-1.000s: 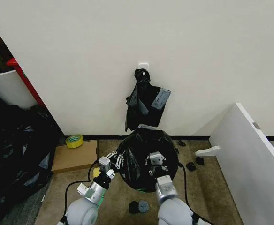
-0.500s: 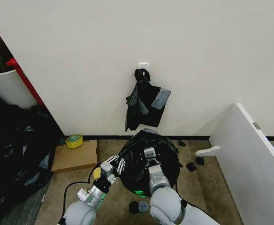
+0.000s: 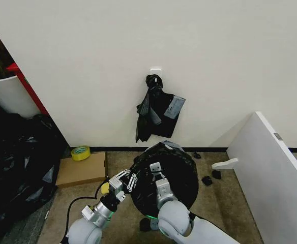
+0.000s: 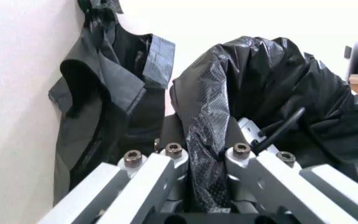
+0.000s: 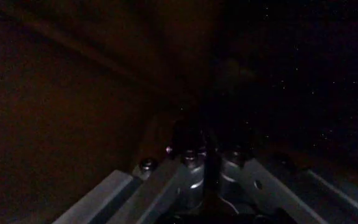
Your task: Place the garbage bag over the trash bin.
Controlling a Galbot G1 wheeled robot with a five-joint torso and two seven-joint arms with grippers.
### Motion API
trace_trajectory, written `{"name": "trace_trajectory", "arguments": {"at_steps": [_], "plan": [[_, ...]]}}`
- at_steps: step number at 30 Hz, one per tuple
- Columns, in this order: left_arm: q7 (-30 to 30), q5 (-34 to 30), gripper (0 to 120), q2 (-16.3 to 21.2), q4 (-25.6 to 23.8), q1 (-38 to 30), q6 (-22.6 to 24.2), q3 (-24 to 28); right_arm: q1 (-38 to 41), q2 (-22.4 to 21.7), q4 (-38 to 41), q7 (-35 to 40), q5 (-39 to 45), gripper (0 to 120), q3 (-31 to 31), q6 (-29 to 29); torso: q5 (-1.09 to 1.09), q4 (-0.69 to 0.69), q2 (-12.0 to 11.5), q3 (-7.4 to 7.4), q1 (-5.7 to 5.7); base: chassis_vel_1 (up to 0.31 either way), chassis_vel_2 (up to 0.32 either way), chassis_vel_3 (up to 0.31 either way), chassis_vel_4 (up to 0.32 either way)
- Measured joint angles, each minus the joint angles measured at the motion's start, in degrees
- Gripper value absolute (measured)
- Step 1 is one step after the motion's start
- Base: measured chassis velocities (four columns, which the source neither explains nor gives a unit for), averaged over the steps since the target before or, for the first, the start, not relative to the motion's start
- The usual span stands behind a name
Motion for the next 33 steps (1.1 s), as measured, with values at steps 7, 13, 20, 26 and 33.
{"name": "trace_trajectory", "arguments": {"at_steps": [7,13,20,26,33], "plan": [[-1.4,0.2,4,-0.2,2.2,-1.4,-0.3,-0.8,-2.6,-3.8,6.8,-2.3,0.6,0,1.3,3.0,0.0,0.0,0.0,0.0,0.0,0.0,0.0,0.0,0.0],[-1.7,0.3,4,-0.4,3.2,-2.3,-0.6,-0.9,-6.9,-8.5,15.6,-2.5,6.6,0,1.4,1.2,0.0,-0.01,0.0,-0.01,0.0,0.0,0.0,0.0,0.0],[-1.5,0.6,4,-0.6,2.8,-2.4,-0.8,-0.7,-8.6,-9.3,20.7,1.7,17.6,0,1.9,-11.1,0.0,-0.01,0.0,-0.01,0.0,0.0,0.0,0.0,0.0],[-0.4,0.6,4,-0.1,1.7,-1.7,-1.5,-1.0,-5.3,-6.7,16.8,6.2,20.3,0,0.7,-17.9,0.0,0.0,0.0,-0.01,0.0,0.0,0.0,0.0,0.0],[0.1,0.4,4,0.3,0.5,-1.1,-1.8,-1.3,-2.2,-4.3,12.0,10.0,21.2,0,-0.7,-22.1,0.0,0.0,0.0,-0.01,0.0,0.0,0.0,0.0,0.0]]}}
